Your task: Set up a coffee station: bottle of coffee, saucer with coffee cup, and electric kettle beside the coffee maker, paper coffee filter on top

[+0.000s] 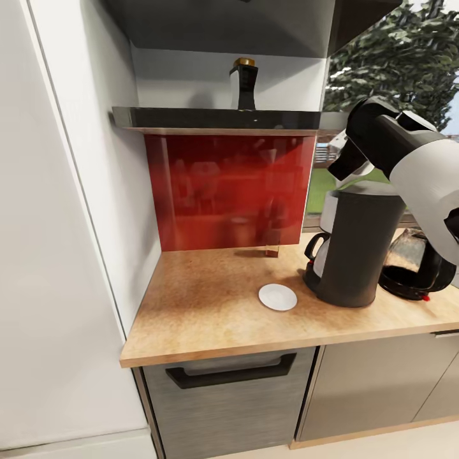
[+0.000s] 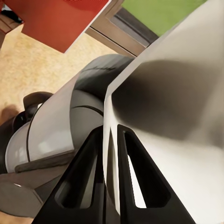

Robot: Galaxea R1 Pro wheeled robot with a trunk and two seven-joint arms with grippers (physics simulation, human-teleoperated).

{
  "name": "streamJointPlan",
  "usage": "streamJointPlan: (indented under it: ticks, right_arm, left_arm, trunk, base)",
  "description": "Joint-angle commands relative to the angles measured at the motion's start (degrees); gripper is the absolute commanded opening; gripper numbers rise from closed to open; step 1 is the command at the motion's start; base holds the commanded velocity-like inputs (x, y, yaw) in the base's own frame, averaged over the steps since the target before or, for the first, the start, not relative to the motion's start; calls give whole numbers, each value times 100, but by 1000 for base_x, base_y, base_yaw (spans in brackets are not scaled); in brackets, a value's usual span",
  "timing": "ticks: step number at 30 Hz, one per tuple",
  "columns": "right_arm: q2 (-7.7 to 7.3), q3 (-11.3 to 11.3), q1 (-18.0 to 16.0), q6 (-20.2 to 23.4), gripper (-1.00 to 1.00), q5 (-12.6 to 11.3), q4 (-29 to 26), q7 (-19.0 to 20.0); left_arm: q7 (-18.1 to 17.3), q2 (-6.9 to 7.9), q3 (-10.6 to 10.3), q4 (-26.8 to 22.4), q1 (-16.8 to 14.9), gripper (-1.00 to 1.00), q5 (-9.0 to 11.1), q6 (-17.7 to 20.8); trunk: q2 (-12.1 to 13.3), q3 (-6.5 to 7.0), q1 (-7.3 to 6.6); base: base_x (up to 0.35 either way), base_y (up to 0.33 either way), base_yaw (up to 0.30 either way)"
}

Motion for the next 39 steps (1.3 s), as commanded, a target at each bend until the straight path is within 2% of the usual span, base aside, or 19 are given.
streamJointPlan:
  ticks: [1,39]
  right_arm:
    - [-3,19,-3,15,-100,40,-12,50]
    - [0,29,-3,16,-100,40,-11,55]
  left_arm:
    - [4,-4,15,-9,2,100,7,-6]
    - [6,-4,23,-9,2,100,7,-6]
  trunk:
    - [-3,-5,1]
    - [-3,-5,1]
  base:
    - [44,0,0]
    - [21,-4,0]
